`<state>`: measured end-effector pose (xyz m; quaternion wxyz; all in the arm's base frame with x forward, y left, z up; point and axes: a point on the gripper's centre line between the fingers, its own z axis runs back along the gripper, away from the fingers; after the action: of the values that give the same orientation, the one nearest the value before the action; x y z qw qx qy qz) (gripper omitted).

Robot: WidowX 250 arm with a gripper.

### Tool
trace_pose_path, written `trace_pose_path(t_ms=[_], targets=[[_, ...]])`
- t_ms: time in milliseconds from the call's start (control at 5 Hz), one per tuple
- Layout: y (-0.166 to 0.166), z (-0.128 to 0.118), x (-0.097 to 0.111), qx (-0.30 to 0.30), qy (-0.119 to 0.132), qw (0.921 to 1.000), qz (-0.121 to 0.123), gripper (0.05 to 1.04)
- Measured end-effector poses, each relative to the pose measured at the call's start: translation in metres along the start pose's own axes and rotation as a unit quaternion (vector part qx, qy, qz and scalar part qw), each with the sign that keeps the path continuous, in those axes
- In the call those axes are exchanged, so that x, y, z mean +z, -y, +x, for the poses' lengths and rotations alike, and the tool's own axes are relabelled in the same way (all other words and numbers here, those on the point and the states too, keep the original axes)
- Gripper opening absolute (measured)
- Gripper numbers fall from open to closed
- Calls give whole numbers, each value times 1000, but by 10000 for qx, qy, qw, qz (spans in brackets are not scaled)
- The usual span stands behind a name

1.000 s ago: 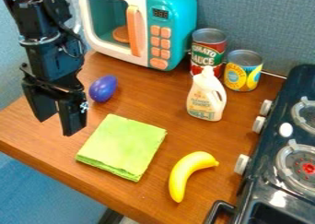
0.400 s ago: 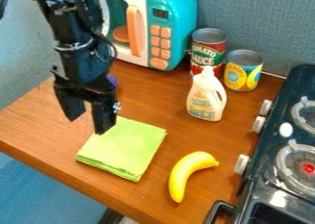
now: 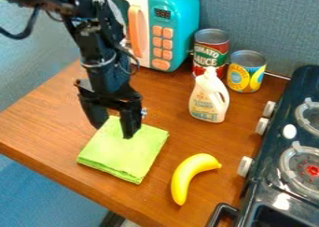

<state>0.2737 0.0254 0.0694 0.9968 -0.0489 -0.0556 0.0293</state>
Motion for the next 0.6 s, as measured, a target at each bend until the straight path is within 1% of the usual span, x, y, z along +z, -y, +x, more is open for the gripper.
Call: trace_pose_path(t_ms=[200, 400, 600], targets=[[-3, 7, -20, 205, 101, 9997, 56, 1001], [-9, 14, -28, 270, 261, 9990, 235, 1001], [-15, 11, -45, 170, 68, 9992, 350, 1001]])
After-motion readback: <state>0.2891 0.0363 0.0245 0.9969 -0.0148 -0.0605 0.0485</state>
